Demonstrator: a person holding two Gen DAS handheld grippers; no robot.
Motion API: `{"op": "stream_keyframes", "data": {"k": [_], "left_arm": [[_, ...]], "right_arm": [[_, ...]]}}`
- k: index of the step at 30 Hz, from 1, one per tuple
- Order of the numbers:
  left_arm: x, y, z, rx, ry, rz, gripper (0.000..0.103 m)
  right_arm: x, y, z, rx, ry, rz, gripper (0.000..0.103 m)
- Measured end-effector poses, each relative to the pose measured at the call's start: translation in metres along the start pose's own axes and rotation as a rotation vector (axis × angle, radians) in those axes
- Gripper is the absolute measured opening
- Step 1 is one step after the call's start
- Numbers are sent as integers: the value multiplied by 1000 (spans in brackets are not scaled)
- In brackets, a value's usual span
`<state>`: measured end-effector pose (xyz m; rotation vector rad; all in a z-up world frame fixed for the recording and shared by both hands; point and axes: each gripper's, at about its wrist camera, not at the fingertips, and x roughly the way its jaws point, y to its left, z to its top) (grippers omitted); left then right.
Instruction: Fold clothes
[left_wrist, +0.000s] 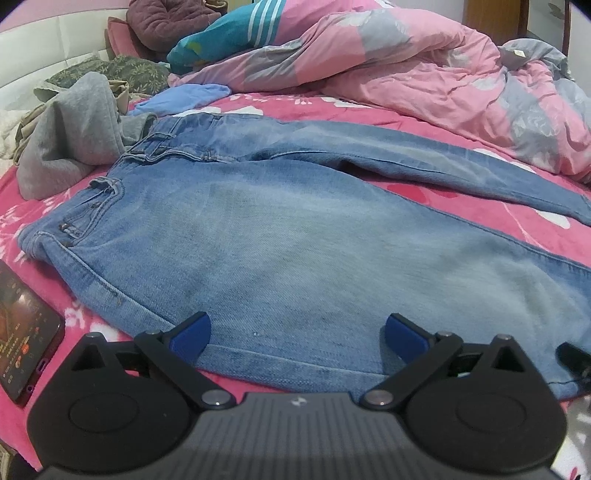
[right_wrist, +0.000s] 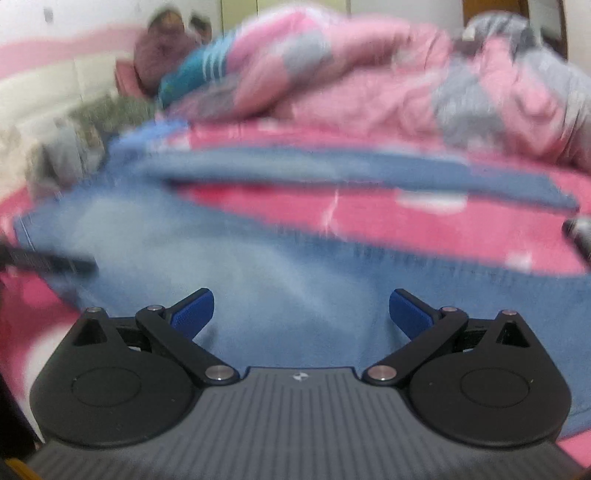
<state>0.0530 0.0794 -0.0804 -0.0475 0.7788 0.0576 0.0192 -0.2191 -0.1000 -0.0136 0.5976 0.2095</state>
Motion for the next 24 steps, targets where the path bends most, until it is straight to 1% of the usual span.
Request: {"op": "stream_keyframes", "data": {"k": [1, 2, 4, 7, 8, 10, 12, 15, 19, 23, 24], "left_arm": [[-1, 0, -1, 3, -7, 0, 101], [-4, 0, -1, 4, -14, 3, 101], [-10, 0, 1, 5, -30, 9, 101], [-23, 12, 6, -41, -109, 34, 101], [-23, 16, 7, -55, -115, 49, 101], [-19, 26, 7, -82, -116, 82, 99], [-16, 35, 8, -109, -116, 116, 89], [-10, 50, 8, -149, -116, 166, 78], [-3, 69, 9, -202, -117, 232, 77], [5, 88, 10, -256, -117, 299, 79], [5, 87, 11, -252, -119, 309, 80]], "right_arm": [[1, 2, -8, -25, -26, -10, 102], [1, 3, -11, -38, -32, -15, 102], [0, 2, -10, -28, -22, -8, 102], [0, 0, -9, -20, -13, -2, 102], [0, 1, -9, -22, -12, -5, 102], [0, 1, -9, -21, -10, -6, 102], [1, 2, -9, -22, -8, -7, 102], [1, 3, -8, -22, -8, -10, 102], [2, 4, -8, -23, -6, -16, 102], [2, 5, -8, -23, -3, -20, 102], [3, 5, -8, -23, -2, -20, 102]]}}
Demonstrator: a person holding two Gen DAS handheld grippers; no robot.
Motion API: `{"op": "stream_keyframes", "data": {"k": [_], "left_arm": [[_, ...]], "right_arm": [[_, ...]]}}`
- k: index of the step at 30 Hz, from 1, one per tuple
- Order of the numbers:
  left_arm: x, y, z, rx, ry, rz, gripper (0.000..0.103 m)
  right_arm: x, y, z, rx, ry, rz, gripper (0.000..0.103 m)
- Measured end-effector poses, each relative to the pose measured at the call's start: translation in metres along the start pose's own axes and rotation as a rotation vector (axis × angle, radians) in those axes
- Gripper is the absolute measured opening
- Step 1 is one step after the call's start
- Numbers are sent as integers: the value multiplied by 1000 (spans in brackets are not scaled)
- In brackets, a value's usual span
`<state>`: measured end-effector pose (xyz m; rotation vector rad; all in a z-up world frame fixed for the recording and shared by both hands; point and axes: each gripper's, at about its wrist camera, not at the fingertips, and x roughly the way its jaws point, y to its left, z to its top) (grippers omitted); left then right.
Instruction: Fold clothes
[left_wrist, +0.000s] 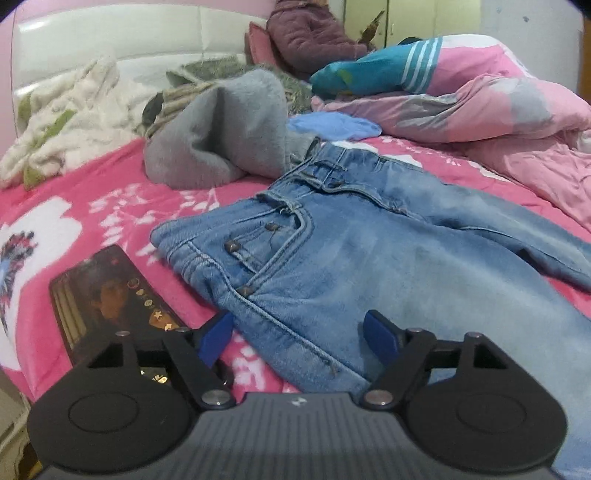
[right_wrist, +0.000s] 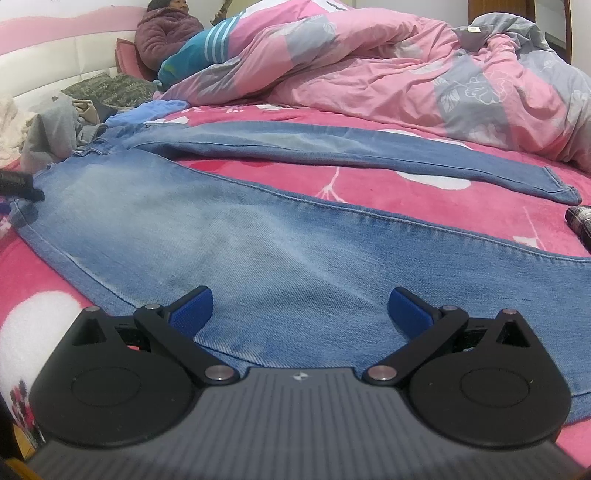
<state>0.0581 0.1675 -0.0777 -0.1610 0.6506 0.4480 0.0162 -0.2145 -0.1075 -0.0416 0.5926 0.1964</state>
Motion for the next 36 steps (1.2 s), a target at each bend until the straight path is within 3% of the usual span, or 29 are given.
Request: {"op": "stream_keyframes", "data": {"k": [8, 16, 23, 29, 31, 33, 36], "left_arm": [[-9, -16, 5, 71, -56, 46, 84], [-16, -32, 8, 124, -102, 39, 88], [-38, -38, 8, 171, -187, 41, 88], [-36, -48, 4, 176, -154, -47, 88], [-26, -48, -1, 176, -99, -67, 89], [-9, -47, -9, 169, -23, -70, 92], [-5, -42, -15, 164, -29, -67, 96]], "right_arm": [[0, 0, 1, -2, 1, -1, 102], [0, 0, 1, -2, 2, -4, 102], [1, 1, 0, -2, 1, -5, 102], [0, 2, 0, -1, -1, -7, 102], [0, 1, 0, -1, -1, -7, 102], [0, 1, -1, -1, -3, -7, 102], [1, 1, -1, 0, -6, -7, 102]]}}
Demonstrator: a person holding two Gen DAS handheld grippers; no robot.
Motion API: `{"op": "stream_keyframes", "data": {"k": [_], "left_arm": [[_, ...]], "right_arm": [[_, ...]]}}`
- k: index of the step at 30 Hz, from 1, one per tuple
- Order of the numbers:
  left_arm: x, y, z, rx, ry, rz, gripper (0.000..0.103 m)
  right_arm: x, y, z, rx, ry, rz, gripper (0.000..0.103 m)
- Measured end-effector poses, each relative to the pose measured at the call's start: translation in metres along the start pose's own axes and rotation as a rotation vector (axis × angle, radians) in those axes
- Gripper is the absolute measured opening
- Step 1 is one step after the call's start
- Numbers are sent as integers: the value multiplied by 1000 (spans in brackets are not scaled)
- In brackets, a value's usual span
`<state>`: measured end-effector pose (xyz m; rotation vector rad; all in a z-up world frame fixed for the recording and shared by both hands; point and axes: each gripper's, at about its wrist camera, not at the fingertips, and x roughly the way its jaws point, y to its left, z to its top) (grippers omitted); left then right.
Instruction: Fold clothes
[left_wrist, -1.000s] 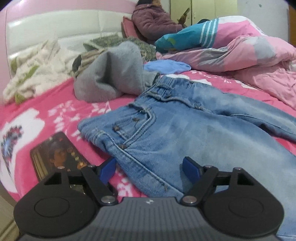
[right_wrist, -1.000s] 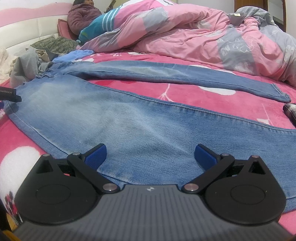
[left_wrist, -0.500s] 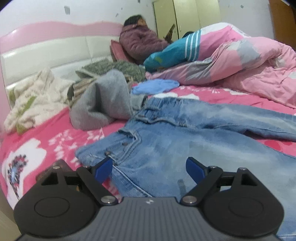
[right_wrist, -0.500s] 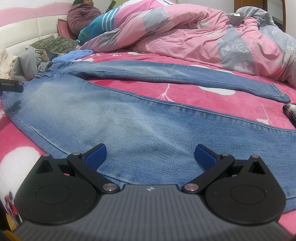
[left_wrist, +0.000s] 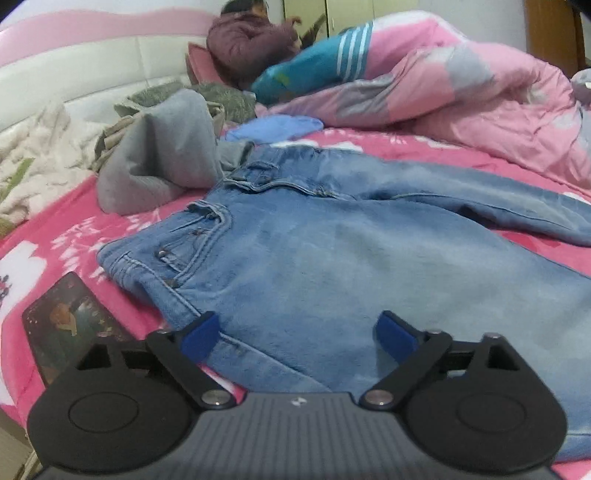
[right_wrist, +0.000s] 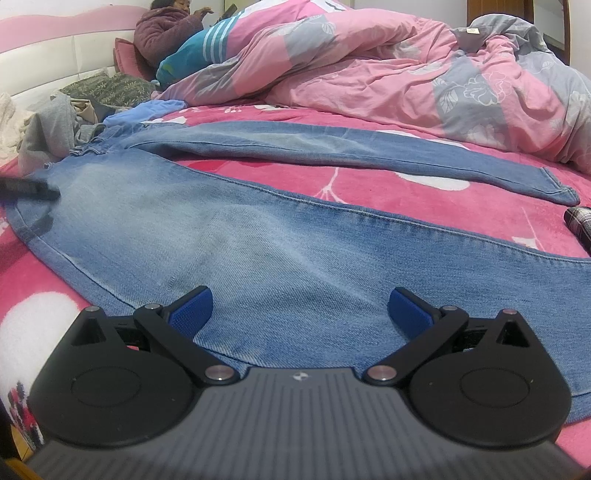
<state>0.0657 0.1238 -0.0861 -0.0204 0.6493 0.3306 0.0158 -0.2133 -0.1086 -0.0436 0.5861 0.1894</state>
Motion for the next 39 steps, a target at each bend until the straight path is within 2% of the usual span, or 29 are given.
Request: {"op": "stream_keyframes", "data": {"k": [3, 7, 10, 12, 14, 15, 18, 22, 25, 29, 32, 37, 39], "left_arm": [[-5, 4, 3, -13, 1, -3, 95], [-23, 3, 6, -14, -62, -19, 95], [-35, -9, 7, 21, -99, -83, 95], [-32, -20, 5, 52, -87, -124, 95], [-22, -33, -1, 73, -36, -155, 96], [-17, -38, -6, 85, -11, -156, 96], [-15, -47, -15, 125, -30, -120, 97], [-15, -42, -7, 123, -6, -125, 97], [-22, -42, -1, 140, -32, -101, 97], [-30, -48, 22, 148, -87, -154, 97], [-28, -65, 47, 173, -134, -217, 97], [12, -108, 95, 171, -136, -306, 97], [35, -128, 107, 180, -127, -311, 97]], "right_arm": [[0, 0, 0, 0, -4, 0, 102], [0, 0, -1, 1, -9, -1, 102], [0, -1, -2, 1, -13, 1, 102], [-3, -1, -3, 1, -18, 6, 102], [-5, -2, -5, 1, -22, 10, 102], [-6, -3, -5, 2, -24, 12, 102], [-9, -4, -7, 2, -31, 19, 102], [-13, -5, -10, 3, -41, 29, 102], [-16, -6, -12, 3, -48, 35, 102], [-33, -16, -14, 0, -22, 79, 102], [-42, -26, 1, -10, 30, 99, 102], [-39, -61, 60, 81, -60, 84, 102], [-22, -78, 89, 133, -81, 91, 102]]}}
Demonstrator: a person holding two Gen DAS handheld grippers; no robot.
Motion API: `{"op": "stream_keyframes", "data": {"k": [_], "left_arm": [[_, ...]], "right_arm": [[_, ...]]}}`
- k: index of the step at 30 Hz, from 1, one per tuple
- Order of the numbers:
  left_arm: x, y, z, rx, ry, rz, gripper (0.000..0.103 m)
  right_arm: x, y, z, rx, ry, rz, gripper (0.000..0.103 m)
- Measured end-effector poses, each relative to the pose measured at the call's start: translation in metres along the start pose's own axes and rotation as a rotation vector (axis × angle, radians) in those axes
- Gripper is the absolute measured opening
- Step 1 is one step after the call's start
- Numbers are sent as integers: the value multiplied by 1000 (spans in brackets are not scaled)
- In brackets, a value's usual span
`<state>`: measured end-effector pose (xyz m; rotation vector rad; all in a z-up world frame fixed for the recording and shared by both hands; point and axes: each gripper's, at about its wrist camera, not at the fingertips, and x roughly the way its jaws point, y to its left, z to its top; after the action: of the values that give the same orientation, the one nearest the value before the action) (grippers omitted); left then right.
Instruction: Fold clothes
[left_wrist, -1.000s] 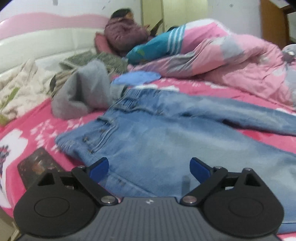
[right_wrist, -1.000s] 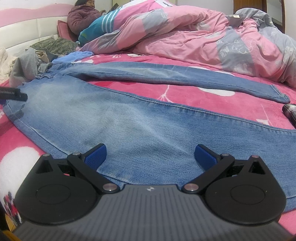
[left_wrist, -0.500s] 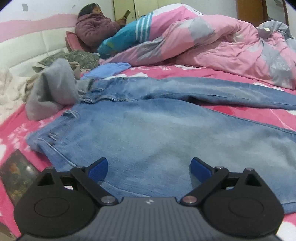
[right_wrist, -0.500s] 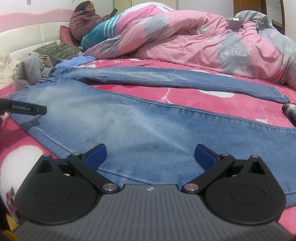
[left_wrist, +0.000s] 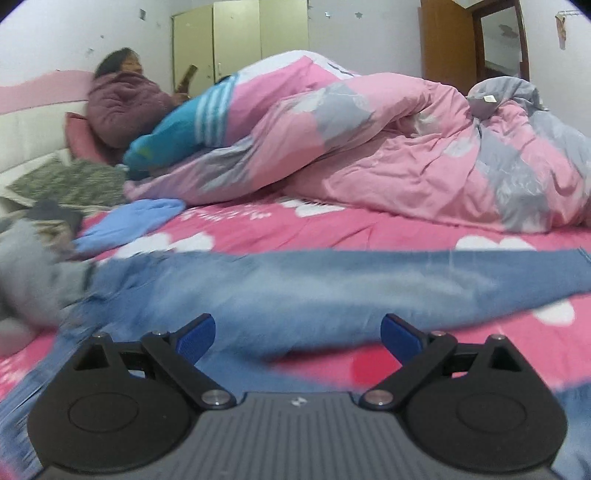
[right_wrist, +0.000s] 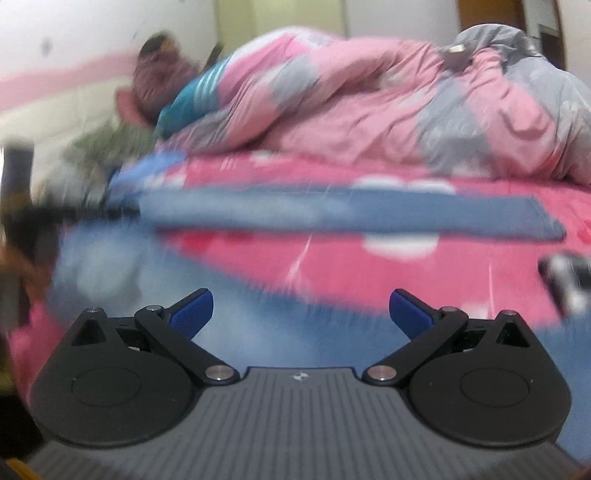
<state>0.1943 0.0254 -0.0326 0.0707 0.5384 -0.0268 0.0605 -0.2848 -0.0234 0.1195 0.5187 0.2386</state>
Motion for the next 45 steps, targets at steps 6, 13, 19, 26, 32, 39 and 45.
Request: {"op": "stream_keyframes", "data": {"k": [6, 13, 19, 26, 32, 39, 45], "left_arm": [[79, -18, -8, 16, 102, 38, 96], [86, -8, -22, -30, 122, -10, 98], [85, -1, -25, -63, 120, -43, 98], [85, 4, -26, -86, 119, -66, 98], [85, 4, -25, -89, 118, -70, 99], [84, 3, -22, -84, 145, -61, 99], [71, 5, -17, -76, 180, -60, 99]], "right_arm": [[104, -40, 72, 27, 35, -38, 102], [236, -95, 63, 19, 233, -172, 102], [186, -84, 39, -81, 270, -174, 102], [149, -163, 80, 124, 106, -306, 102], [187, -236, 47, 308, 196, -418, 102], [148, -179, 56, 272, 236, -468, 102], [187, -92, 101, 286, 189, -40, 102]]}}
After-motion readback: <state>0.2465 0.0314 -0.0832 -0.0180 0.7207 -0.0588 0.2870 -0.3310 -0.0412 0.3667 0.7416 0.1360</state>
